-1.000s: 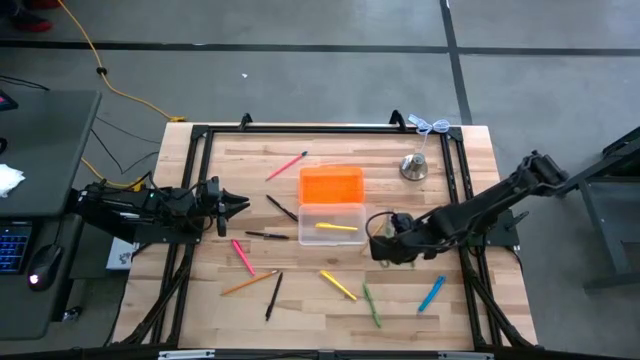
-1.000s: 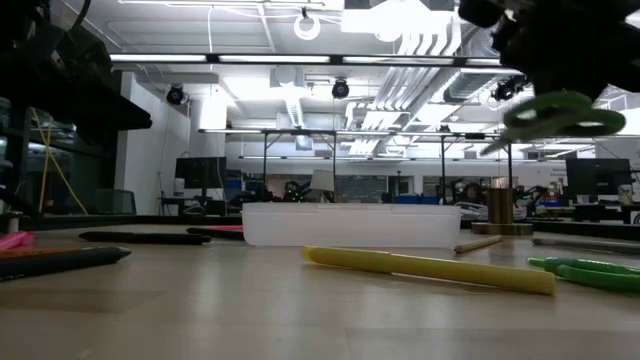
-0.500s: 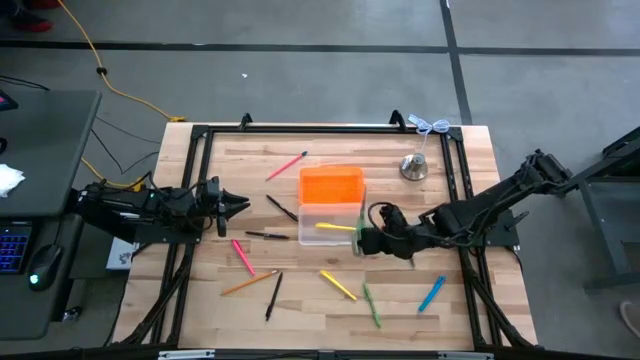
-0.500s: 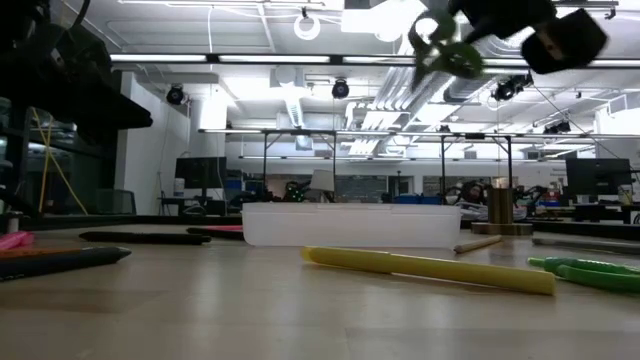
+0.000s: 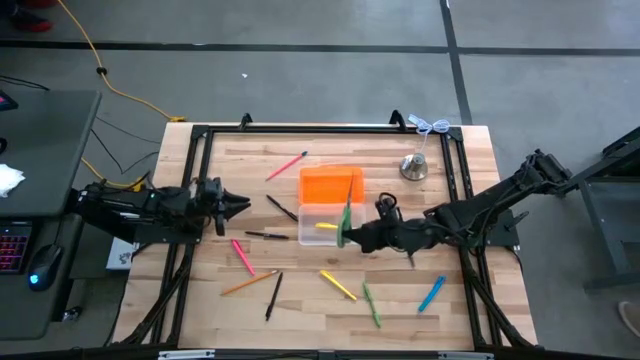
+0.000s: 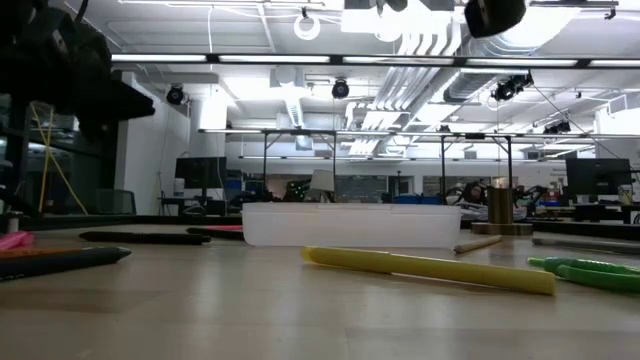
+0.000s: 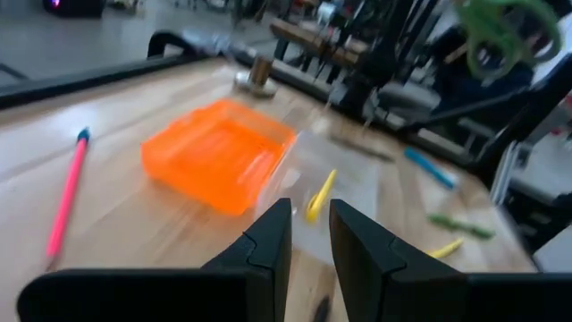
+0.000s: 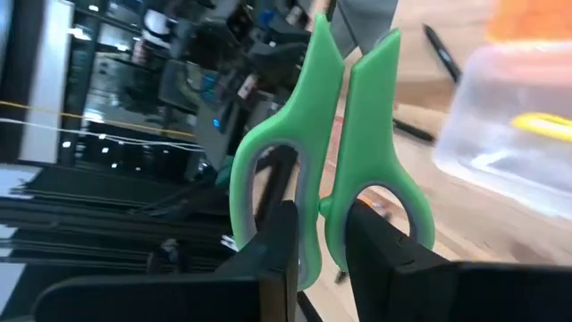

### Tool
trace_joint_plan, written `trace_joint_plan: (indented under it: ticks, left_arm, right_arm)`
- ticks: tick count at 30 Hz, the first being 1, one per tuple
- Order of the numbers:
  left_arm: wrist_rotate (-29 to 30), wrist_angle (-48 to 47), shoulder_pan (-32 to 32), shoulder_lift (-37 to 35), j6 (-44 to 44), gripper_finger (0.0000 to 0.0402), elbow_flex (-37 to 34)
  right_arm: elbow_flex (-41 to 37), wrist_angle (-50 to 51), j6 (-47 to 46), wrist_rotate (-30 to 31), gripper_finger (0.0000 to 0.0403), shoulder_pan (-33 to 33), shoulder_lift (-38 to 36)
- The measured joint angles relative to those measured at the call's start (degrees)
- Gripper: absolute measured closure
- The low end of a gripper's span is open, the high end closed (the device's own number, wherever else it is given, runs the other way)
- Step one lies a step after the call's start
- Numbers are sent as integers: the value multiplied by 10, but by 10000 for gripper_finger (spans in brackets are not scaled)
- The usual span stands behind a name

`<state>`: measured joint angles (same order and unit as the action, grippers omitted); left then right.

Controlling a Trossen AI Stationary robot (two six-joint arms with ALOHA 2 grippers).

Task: Pick & place school supplies into a supply box
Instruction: Put the green scissor into the container

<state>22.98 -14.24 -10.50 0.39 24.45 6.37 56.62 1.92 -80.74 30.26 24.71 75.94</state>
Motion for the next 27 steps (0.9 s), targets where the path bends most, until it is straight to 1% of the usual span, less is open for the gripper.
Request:
trace_joint_plan:
  ticks: [9,15,21,25,27]
  left_arm:
    - [-1,72,0,0,-1,291,0]
    - [-26,138,0,16,0,291,2]
    - [-42,233,0,72,1,291,2]
    - [-53,313,0,132,3,291,3]
    - [-59,353,0,167,9,291,3]
  right_arm:
    - [0,-44,48,25,349,0,0]
    - [0,-86,95,39,349,0,2]
    - [0,-106,136,38,349,0,2]
    - [0,-123,161,37,349,0,9]
    - [0,-139,180,25,349,-1,15]
